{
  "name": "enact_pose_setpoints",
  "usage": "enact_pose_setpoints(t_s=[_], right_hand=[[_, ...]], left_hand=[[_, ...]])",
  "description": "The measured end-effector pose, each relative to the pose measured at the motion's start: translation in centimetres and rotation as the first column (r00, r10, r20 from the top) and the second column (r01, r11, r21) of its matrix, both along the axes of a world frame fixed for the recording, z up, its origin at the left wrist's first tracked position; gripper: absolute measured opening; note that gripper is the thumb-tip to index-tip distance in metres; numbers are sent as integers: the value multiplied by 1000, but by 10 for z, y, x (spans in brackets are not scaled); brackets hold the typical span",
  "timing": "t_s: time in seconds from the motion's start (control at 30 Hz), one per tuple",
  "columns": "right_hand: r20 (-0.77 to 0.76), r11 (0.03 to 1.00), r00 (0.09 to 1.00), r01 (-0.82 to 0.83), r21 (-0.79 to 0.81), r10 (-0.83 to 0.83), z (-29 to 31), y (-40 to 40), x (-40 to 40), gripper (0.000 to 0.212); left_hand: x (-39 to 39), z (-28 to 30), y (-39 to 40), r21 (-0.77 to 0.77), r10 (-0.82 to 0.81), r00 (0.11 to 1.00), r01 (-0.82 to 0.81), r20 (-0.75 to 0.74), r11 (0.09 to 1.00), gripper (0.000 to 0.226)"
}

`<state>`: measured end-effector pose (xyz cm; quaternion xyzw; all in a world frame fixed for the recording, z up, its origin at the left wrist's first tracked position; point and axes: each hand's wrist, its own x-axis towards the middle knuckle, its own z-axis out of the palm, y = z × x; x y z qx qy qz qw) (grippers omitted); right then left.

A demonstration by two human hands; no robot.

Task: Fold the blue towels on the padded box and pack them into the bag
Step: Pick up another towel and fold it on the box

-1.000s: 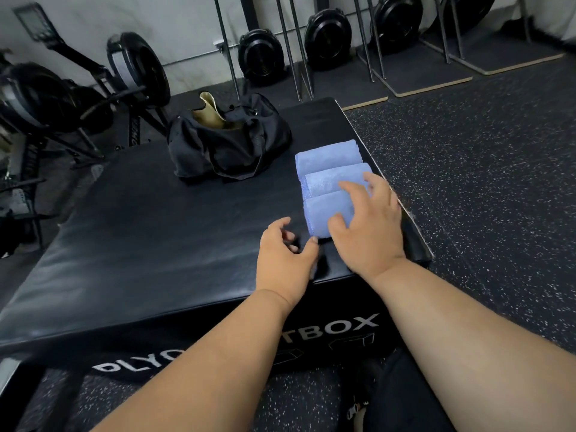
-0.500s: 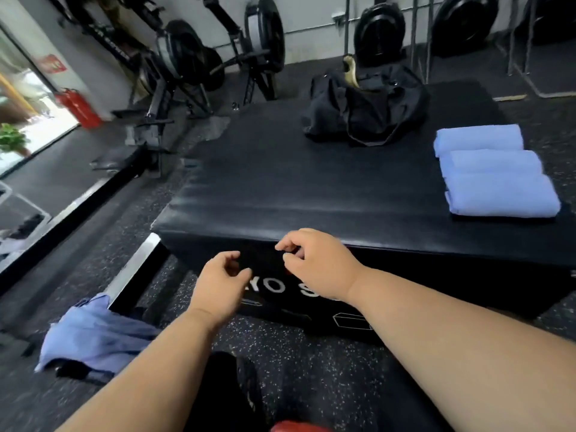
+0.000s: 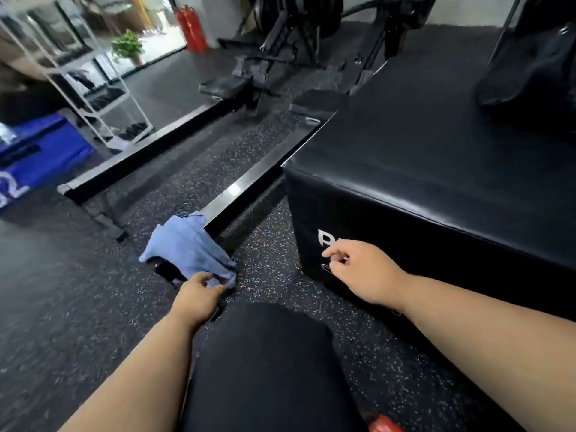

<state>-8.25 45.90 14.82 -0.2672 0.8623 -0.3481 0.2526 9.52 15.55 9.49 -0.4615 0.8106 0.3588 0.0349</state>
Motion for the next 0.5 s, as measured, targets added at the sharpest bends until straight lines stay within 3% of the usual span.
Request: enact_pose_setpoints(t_s=[0.27, 0.5], right_hand=[[38, 990, 993, -118, 79, 116, -25, -104, -15, 21], [134, 991, 984, -126, 51, 118, -58, -166, -35, 22]], left_hand=[[-21, -64, -68, 156, 239, 970, -229, -48, 961, 55], [-55, -98, -112, 369, 466, 877, -397, -117, 840, 59]])
